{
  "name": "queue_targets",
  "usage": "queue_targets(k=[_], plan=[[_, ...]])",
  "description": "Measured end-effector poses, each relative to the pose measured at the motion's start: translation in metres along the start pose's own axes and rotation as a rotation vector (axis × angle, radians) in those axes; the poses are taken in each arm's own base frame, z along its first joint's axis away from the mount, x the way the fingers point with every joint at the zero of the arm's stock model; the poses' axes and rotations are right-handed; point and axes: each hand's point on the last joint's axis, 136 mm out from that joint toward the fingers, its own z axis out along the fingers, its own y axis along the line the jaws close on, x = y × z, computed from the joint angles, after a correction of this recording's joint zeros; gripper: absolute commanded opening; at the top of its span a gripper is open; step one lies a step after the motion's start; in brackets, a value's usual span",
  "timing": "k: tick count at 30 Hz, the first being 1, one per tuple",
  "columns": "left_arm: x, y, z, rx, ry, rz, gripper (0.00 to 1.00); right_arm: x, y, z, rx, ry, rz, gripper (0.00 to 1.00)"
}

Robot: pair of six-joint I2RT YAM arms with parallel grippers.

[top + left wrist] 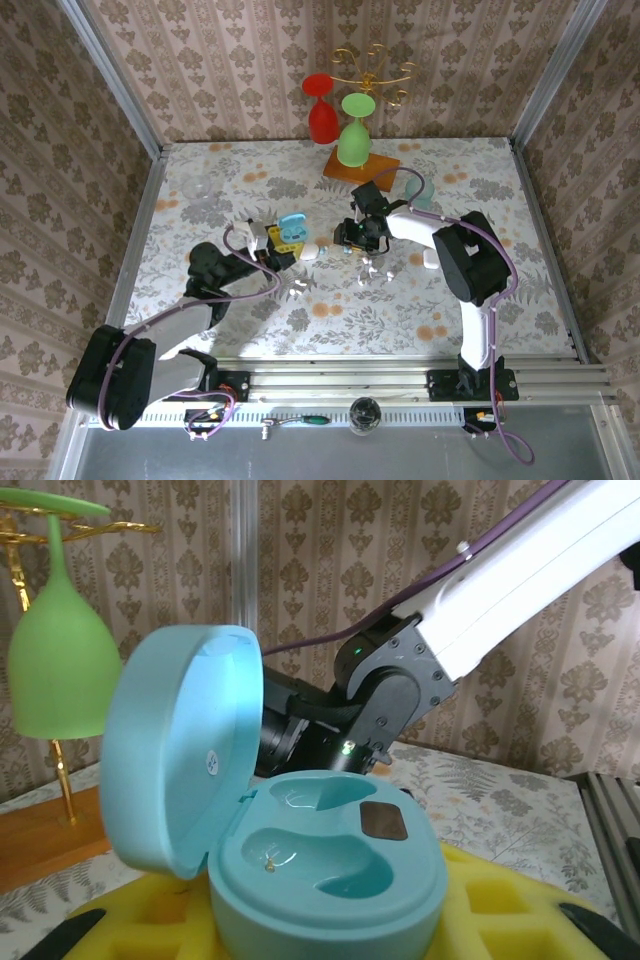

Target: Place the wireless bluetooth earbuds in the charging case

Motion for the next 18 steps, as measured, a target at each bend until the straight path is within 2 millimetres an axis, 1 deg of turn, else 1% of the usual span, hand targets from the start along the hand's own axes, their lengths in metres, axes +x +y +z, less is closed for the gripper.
queue_targets(k=[3, 6, 9, 12, 15, 18], plan=[[0.002, 0.008, -0.005, -0.030, 0.003, -0.001, 0.34, 0.000, -0.007, -0.006, 0.074, -0.018, -0.042, 0.52], [0.007, 0.017, -0.012, -0.067, 0.009, -0.006, 0.34, 0.000, -0.010, -0.012, 0.154, -0.043, -0.103, 0.52], [0.011, 0.027, -0.022, -0.109, 0.012, -0.009, 0.34, -0.002, -0.005, -0.018, 0.232, -0.068, -0.186, 0.52], [0.013, 0.034, -0.030, -0.143, 0.007, -0.007, 0.34, -0.002, 0.006, -0.024, 0.287, -0.090, -0.264, 0.48], [0.011, 0.036, -0.036, -0.162, -0.009, 0.000, 0.34, -0.003, 0.015, -0.029, 0.352, -0.112, -0.337, 0.44], [0.007, 0.035, -0.038, -0.165, -0.022, 0.013, 0.34, -0.005, 0.020, -0.028, 0.405, -0.123, -0.383, 0.41]])
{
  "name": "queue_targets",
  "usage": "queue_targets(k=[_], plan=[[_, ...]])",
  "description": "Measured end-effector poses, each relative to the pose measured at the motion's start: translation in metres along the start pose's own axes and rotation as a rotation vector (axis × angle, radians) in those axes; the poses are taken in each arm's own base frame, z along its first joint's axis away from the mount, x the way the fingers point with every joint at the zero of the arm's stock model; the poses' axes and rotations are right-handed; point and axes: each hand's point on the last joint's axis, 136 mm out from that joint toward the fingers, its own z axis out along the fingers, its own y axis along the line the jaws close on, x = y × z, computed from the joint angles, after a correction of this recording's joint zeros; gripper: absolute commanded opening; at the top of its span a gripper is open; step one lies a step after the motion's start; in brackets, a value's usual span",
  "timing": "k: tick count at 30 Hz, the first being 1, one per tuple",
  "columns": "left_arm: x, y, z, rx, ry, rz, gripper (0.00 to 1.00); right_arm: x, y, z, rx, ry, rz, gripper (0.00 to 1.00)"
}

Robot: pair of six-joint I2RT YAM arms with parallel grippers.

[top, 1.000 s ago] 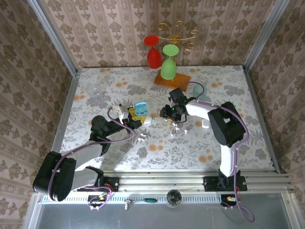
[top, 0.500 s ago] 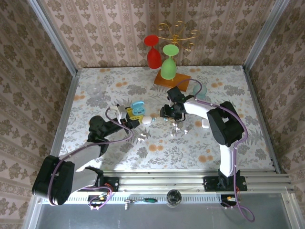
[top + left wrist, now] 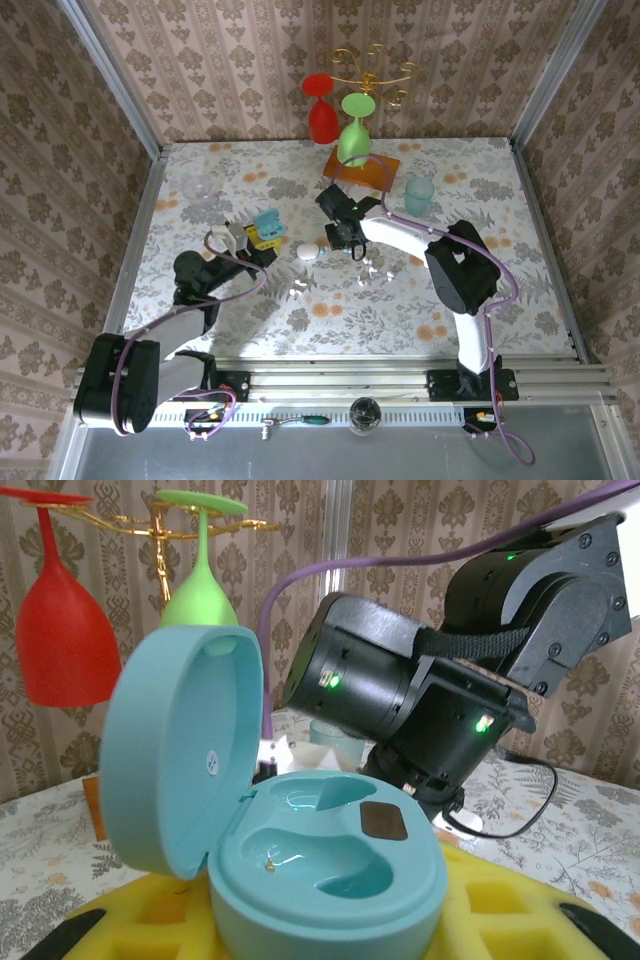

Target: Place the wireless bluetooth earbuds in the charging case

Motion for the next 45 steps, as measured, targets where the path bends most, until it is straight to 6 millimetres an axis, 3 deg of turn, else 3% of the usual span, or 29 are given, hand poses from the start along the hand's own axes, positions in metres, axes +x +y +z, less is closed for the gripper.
queue_targets(k=[14, 41, 45], plan=[[-0.011, -0.002, -0.007, -0.020, -0.029, 0.034, 0.34, 0.017, -0.005, 0.031, 0.172, 0.097, -0.123, 0.35], [-0.010, -0.002, -0.007, -0.019, -0.025, 0.031, 0.34, 0.023, -0.003, 0.035, 0.165, 0.130, -0.152, 0.33], [-0.010, -0.002, -0.007, -0.020, -0.024, 0.035, 0.34, 0.023, -0.002, 0.034, 0.165, 0.129, -0.153, 0.27]])
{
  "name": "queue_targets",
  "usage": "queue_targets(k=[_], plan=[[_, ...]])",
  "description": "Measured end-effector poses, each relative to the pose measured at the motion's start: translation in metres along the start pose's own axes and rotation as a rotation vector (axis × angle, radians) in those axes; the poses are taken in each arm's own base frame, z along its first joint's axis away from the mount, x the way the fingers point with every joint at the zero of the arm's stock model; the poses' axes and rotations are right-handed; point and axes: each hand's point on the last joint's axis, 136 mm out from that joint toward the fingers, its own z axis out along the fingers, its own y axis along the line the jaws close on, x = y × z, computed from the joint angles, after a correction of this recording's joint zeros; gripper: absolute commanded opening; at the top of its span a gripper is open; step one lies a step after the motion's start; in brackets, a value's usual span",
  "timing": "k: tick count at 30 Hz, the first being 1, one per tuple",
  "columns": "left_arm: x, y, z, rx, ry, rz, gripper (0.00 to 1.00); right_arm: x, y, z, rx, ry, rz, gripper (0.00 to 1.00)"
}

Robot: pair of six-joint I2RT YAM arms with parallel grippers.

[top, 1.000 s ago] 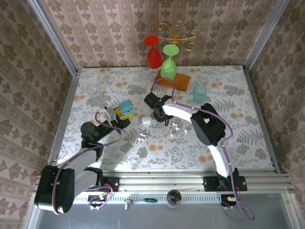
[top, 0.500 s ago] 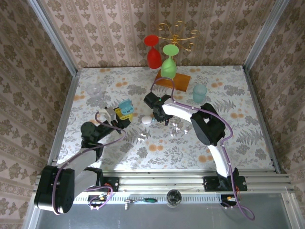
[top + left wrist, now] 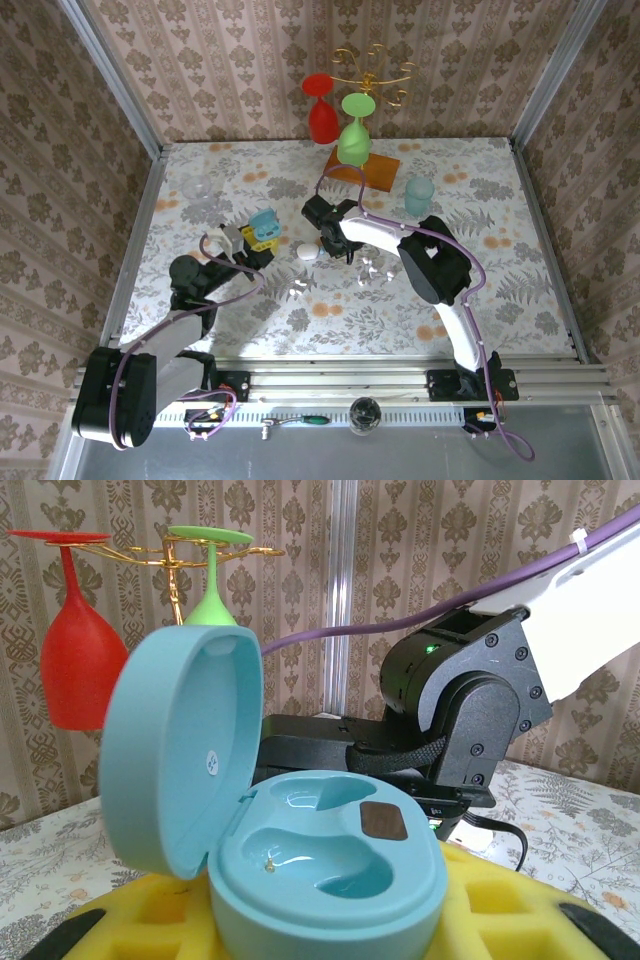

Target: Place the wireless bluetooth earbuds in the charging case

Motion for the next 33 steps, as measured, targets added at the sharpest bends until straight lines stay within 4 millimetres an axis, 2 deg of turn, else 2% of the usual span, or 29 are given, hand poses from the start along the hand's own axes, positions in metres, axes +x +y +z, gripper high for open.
queue_targets(k=[5, 11, 15, 21, 27, 33], plan=[[0.000, 0.000, 0.000, 0.000, 0.000, 0.003, 0.34, 0.000, 0.000, 0.000, 0.003, -0.001, -0.002, 0.23], [0.001, 0.000, 0.000, 0.001, 0.003, 0.004, 0.34, 0.001, 0.000, -0.001, -0.002, -0.004, 0.000, 0.23], [0.008, 0.001, 0.001, 0.003, 0.019, -0.002, 0.34, 0.008, -0.005, -0.011, -0.027, -0.008, 0.014, 0.22], [0.018, -0.005, 0.010, 0.040, 0.053, 0.006, 0.34, 0.012, -0.029, -0.052, -0.135, -0.091, 0.112, 0.22], [0.016, -0.012, 0.032, 0.114, 0.065, 0.031, 0.34, 0.022, -0.058, -0.107, -0.283, -0.209, 0.214, 0.23], [0.020, -0.021, 0.054, 0.189, 0.079, 0.021, 0.34, 0.040, -0.075, -0.160, -0.508, -0.304, 0.323, 0.23]])
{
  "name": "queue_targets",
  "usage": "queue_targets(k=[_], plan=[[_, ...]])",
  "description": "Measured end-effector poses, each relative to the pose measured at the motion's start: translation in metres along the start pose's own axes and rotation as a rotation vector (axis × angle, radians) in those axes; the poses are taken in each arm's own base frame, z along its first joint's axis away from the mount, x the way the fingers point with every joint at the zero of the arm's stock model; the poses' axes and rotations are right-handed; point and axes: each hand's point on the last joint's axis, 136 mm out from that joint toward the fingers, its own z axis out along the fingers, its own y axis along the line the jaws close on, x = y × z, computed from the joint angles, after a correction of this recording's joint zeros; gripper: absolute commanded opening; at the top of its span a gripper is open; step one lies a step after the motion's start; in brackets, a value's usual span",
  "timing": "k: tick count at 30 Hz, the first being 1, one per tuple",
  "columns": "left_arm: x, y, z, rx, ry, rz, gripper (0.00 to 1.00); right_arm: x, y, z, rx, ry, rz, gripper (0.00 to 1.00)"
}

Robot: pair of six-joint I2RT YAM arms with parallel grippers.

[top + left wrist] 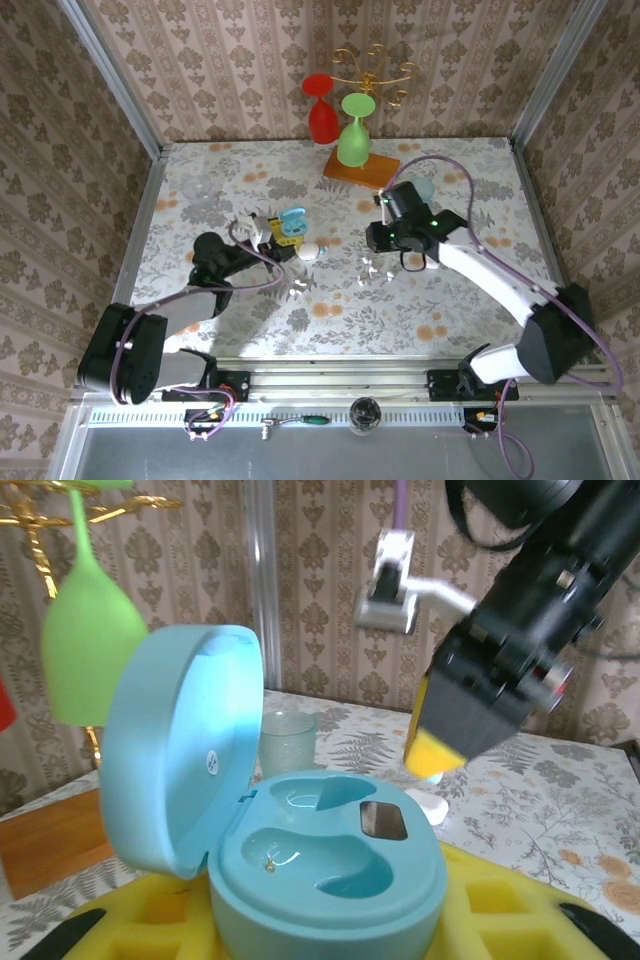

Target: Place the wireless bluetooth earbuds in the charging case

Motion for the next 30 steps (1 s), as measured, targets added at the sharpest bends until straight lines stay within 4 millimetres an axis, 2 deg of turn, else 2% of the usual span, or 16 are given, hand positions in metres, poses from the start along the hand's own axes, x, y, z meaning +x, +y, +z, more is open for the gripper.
queue_targets(k=[6, 11, 16, 18, 21, 30], plan=[[0.004, -0.008, 0.021, 0.071, 0.000, -0.004, 0.34, -0.012, 0.031, -0.051, -0.225, -0.085, 0.038, 0.23], [0.007, -0.014, 0.035, 0.120, -0.003, -0.004, 0.34, -0.012, 0.059, -0.073, -0.377, -0.092, 0.020, 0.23], [0.007, -0.027, 0.045, 0.180, -0.011, 0.002, 0.34, -0.008, 0.091, -0.081, -0.479, -0.069, -0.042, 0.23], [0.005, -0.031, 0.047, 0.198, -0.017, 0.008, 0.34, -0.011, 0.107, -0.084, -0.520, -0.064, -0.077, 0.23], [0.003, -0.037, 0.048, 0.219, -0.025, 0.017, 0.34, -0.016, 0.122, -0.083, -0.552, -0.065, -0.107, 0.23], [-0.001, -0.052, 0.051, 0.284, -0.031, 0.023, 0.34, -0.022, 0.130, -0.068, -0.564, -0.056, -0.131, 0.22]])
